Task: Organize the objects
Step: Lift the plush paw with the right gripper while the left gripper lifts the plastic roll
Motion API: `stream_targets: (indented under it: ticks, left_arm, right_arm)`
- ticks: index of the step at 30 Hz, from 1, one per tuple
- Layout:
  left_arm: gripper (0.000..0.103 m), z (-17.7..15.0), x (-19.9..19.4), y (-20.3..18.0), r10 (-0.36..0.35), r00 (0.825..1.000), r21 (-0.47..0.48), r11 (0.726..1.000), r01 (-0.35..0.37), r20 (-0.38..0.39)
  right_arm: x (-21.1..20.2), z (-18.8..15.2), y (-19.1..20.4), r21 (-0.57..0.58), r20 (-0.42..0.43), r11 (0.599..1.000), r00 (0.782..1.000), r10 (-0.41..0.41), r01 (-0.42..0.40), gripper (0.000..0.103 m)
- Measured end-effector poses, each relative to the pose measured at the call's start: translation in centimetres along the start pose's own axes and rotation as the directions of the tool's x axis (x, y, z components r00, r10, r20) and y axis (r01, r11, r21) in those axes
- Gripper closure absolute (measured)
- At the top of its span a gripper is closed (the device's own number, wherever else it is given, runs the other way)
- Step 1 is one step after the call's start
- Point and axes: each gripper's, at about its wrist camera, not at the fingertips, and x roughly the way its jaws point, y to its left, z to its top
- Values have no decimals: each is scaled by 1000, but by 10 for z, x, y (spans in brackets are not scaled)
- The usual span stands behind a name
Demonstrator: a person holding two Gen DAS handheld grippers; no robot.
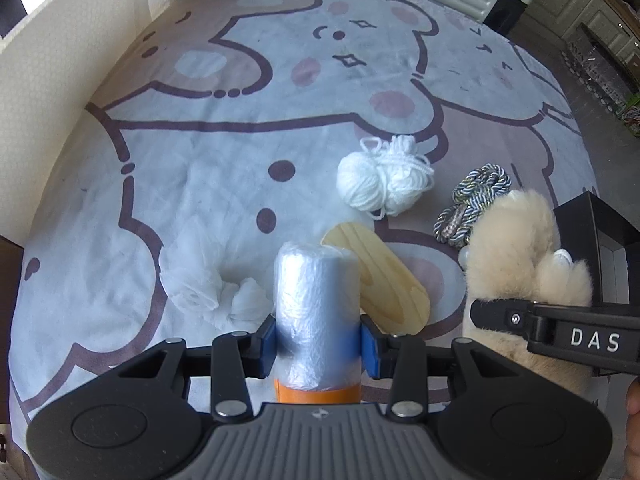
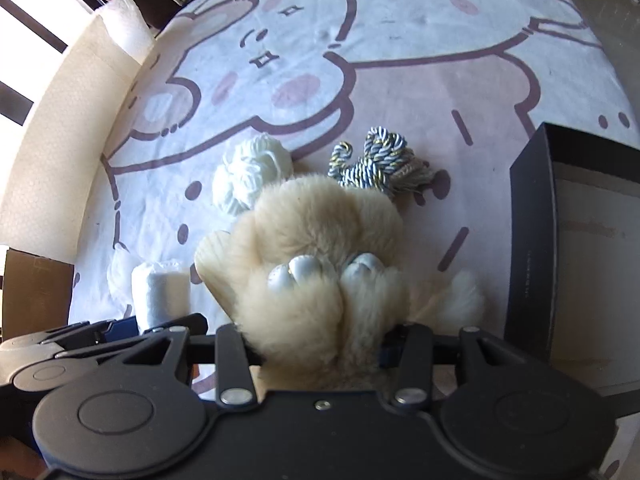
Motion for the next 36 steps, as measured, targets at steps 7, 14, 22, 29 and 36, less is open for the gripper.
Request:
stream_targets:
  ticks: [7, 14, 22, 29, 36]
  left_arm:
    - [61, 1, -33, -4, 1, 996, 25, 1000, -3, 86]
    - [61, -3, -63, -8, -8, 987, 30, 1000, 3, 159]
    - [61, -11, -95, -21, -2, 970, 59, 998, -12, 244]
    - [61, -14, -115, -36, -10, 951, 97, 995, -21, 310]
    - [61, -18, -127, -45, 10, 934, 126, 990, -59, 358]
  right_arm:
    - [-31, -6, -2, -20, 95, 999, 995, -38, 40, 58]
    - [-65, -16, -7, -20, 185, 998, 981, -54, 58, 58]
    - [-94, -30, -12, -18, 267, 996, 960, -80, 88, 58]
    - [-117, -43, -13, -55, 352, 991, 932, -92, 118, 58]
    - [-131, -48, -15, -63, 407, 987, 907, -107, 145, 58]
